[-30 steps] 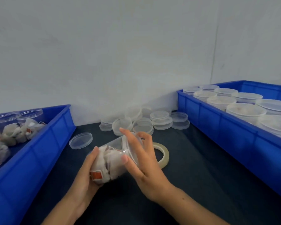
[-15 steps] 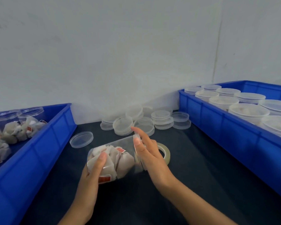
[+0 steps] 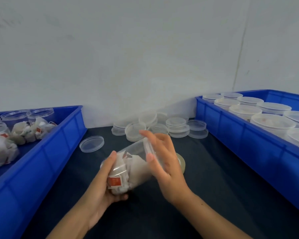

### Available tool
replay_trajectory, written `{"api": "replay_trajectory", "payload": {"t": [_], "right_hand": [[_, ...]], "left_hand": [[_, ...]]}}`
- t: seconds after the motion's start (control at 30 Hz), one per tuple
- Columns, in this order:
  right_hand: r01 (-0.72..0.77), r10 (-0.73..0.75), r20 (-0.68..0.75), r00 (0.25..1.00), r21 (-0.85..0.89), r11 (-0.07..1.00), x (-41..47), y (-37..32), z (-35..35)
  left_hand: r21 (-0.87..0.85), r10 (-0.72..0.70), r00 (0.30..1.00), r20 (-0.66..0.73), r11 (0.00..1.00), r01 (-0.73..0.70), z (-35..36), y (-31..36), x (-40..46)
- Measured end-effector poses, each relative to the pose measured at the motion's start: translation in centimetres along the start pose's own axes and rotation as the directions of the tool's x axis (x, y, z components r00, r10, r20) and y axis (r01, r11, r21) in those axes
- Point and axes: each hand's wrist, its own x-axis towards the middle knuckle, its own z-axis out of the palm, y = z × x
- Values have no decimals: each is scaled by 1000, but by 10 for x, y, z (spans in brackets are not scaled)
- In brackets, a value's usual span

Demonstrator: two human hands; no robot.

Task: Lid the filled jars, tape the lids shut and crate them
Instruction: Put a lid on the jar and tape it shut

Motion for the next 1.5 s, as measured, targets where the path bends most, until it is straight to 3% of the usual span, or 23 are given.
{"api": "replay_trajectory", "payload": {"t": [0.1, 0.23, 0.4, 0.57, 0.73, 0.8, 0.9, 1.0, 1.1, 1.17, 1.2, 1.27, 1.37, 1.5], "right_hand": [[-164, 169, -31, 985, 124, 979, 1, -1, 4], [-275, 278, 11, 961, 182, 944, 2, 4, -1], [-159, 162, 73, 984, -44, 986, -5, 4, -6], [-161, 161, 3, 987, -14, 987, 2, 2, -1], [-191, 191, -19, 981, 9, 982, 3, 5, 0], [-185, 185, -32, 982, 12, 983, 6, 3, -5], [-163, 163, -49, 985, 16, 987, 8, 2, -13], [-95, 91, -35, 995, -104, 990, 4, 1, -11], [-34, 35, 20, 999, -76, 997, 2, 1, -6], [-90, 90, -18, 996, -4, 996, 5, 4, -10], [-141, 139, -54, 989, -26, 990, 6, 8, -13], [-239, 221, -98, 970, -244, 940, 3, 17, -19], [-315, 384, 10, 923, -552, 772, -3, 27, -19], [-123, 443, 153, 883, -837, 533, -7, 29, -10]], "left_hand": [[32, 215, 975, -49, 976, -213, 12, -5, 0], [43, 281, 956, -79, 960, -278, 12, -7, 1], [-134, 139, 990, -5, 981, -138, 9, -6, -2], [-45, 297, 951, -89, 952, -302, 8, -10, 1], [156, 359, 906, -222, 931, -331, 6, -14, 10], [238, 417, 900, -129, 894, -380, 1, -12, 12], [533, 499, 864, 65, 715, -453, -11, -13, 11], [776, 592, 805, 17, 500, -384, -10, -19, 15], [795, 631, 768, -113, 521, -311, -4, -23, 17], [753, 559, 802, -208, 615, -234, -5, -24, 17], [723, 495, 832, -251, 667, -179, -7, -24, 18], [691, 395, 863, -316, 718, -76, -10, -24, 20], [737, 398, 850, -345, 676, -18, -12, -25, 23], [813, 431, 845, -318, 582, 9, -11, -25, 22]]}}
